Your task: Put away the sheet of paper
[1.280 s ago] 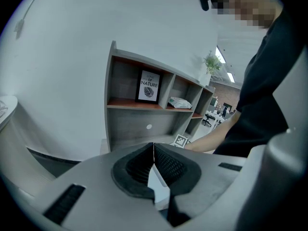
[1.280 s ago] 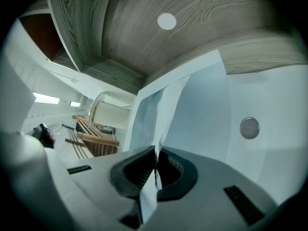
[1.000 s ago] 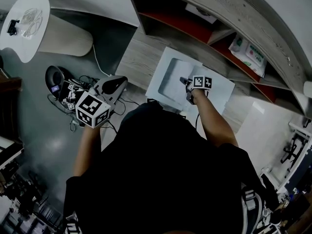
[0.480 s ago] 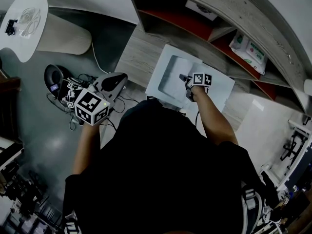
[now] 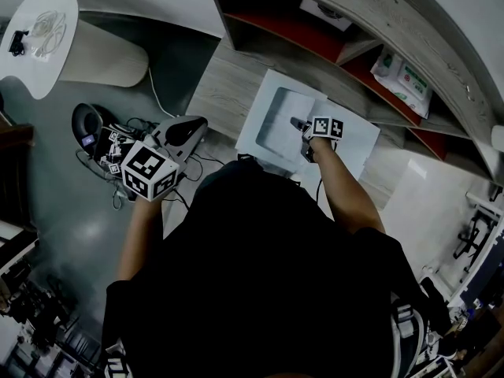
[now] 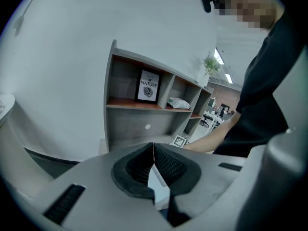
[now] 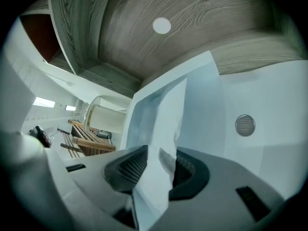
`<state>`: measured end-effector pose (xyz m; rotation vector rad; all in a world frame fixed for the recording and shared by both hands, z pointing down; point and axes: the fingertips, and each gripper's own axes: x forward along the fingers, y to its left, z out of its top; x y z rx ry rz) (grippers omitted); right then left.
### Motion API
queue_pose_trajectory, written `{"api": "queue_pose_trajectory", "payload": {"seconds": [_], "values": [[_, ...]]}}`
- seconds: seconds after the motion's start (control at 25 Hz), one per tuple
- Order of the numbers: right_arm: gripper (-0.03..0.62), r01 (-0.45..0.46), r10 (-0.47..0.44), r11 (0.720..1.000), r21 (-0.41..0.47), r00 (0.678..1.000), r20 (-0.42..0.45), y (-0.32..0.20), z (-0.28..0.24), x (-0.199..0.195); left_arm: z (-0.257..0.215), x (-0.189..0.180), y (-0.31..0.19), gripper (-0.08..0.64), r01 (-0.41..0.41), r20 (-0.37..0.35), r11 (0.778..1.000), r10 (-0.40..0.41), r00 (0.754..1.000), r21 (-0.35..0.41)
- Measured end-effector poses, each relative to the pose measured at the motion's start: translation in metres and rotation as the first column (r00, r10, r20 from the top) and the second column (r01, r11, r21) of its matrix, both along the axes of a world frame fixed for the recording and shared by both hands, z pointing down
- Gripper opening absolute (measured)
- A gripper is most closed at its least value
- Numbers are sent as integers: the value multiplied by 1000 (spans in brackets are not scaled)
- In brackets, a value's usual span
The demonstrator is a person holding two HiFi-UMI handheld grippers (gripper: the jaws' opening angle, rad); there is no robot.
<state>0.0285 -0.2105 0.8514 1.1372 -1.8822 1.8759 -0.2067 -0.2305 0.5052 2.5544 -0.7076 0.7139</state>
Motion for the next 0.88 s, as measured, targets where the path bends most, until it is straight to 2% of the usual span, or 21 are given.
{"api": "queue_pose_trajectory", "payload": {"seconds": [0.04, 0.12, 0.32, 0.48, 0.88], "values": [[134, -1, 1, 1000, -1, 1000, -4, 0, 1, 1, 0, 1, 0, 20, -1, -1, 1000, 1, 1000, 0], [194, -4, 4, 1000, 6, 1000, -21, -3, 1, 5, 0, 2, 1, 20, -7, -2, 1000, 7, 1000, 2], [287, -30, 31, 999, 17, 997, -65, -2, 2, 15, 0, 5, 4, 20, -16, -6, 1000, 16, 1000, 0], [313, -50, 51, 999, 14, 995, -81, 1, 1, 22, -2, 7, 4, 20, -25, -9, 1000, 25, 1000, 6], [321, -105, 107, 994, 24, 991, -82, 13, -10, 41, -7, 18, 1, 20, -65, -21, 998, 66, 998, 21]]}}
